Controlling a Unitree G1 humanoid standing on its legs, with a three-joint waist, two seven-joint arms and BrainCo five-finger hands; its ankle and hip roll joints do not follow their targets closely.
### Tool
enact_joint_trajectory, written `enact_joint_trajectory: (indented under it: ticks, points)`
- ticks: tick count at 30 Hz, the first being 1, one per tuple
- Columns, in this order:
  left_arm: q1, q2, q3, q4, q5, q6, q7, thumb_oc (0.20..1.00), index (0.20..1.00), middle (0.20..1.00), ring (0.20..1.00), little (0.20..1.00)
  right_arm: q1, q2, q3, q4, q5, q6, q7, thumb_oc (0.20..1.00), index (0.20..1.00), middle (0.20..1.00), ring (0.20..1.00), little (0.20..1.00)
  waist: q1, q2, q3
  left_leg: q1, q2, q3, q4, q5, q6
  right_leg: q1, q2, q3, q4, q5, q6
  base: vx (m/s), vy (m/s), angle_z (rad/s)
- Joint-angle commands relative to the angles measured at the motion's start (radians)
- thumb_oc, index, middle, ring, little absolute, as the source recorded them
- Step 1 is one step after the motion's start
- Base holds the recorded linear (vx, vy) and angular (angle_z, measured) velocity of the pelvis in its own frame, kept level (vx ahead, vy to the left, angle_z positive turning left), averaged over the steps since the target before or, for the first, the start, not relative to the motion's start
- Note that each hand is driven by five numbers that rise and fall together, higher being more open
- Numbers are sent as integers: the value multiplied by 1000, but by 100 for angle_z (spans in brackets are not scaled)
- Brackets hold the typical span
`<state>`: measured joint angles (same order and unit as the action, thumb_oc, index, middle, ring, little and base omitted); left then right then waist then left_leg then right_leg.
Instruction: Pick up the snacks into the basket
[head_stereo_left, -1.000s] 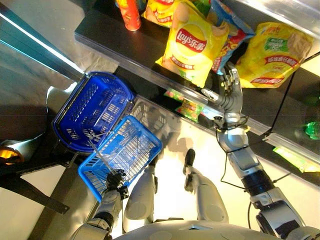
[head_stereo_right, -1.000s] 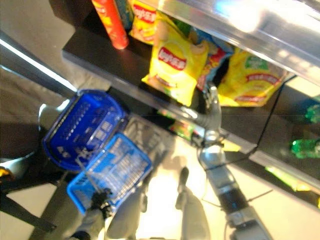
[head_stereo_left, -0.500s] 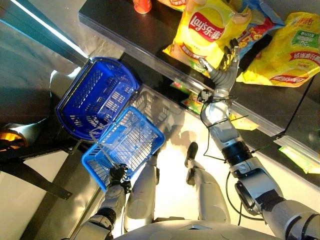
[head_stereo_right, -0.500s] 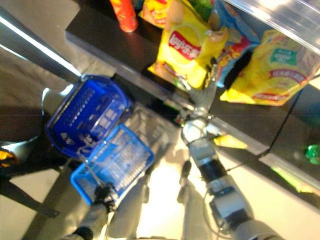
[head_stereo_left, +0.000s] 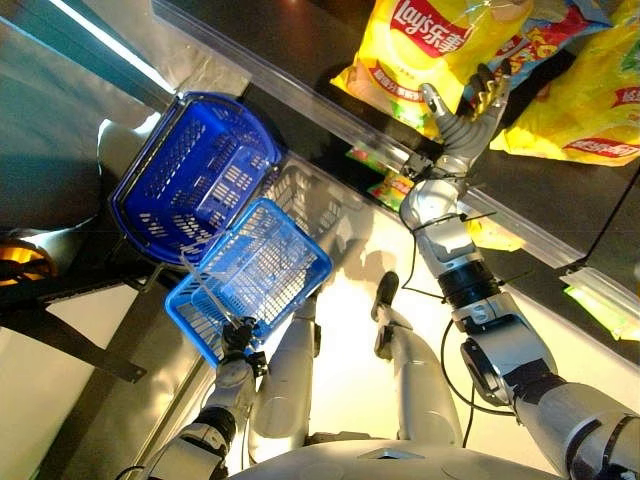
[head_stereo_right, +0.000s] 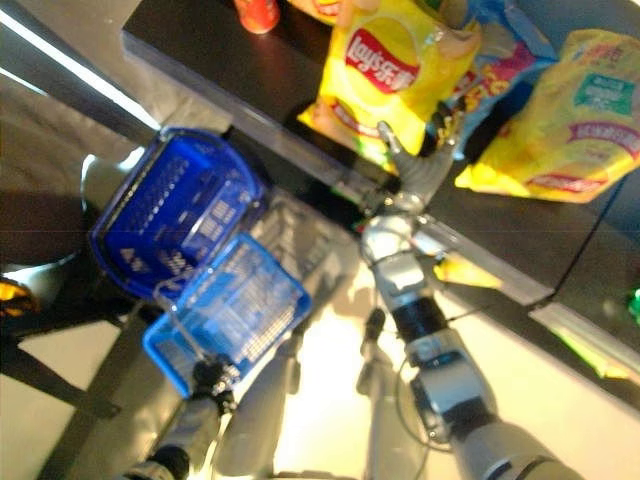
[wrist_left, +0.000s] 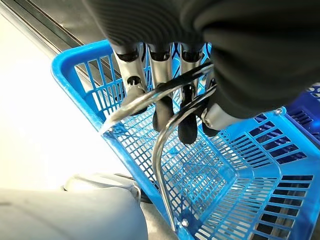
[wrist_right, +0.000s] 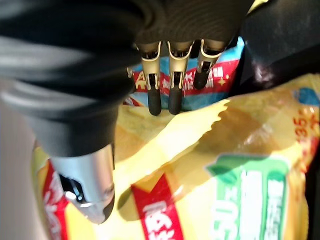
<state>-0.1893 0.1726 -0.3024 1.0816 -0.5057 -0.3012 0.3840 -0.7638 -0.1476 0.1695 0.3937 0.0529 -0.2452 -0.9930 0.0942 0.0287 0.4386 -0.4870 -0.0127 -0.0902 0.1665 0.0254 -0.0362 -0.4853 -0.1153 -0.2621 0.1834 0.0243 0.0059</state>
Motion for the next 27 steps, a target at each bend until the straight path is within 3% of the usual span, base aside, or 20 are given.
enact_joint_trajectory:
  ticks: [1,9,27]
  points:
    - [1,5,2,8,-12,-21,54,200,200,200,200,200,28,2,-19,-152,-85,-3,-37,1000,1000,1000,1000,1000,-14,-9,0,-26,-38,14,20,11,13,42,-45,38,25,16,104,0,0,0]
    - [2,0,3,16,-3,-22,62,200,200,200,200,200,115,9,12,-246,-125,2,-16,1000,1000,1000,1000,1000,-32,-11,-8,-26,-37,21,18,9,16,38,-46,49,20,20,107,0,0,0]
    - [-1,16,18,18,-23,-8,56,200,200,200,200,200,20,54,70,-102,121,-84,88,1000,1000,1000,1000,1000,-10,-23,12,-29,-38,20,11,14,15,36,-44,48,12,30,109,-1,1,0]
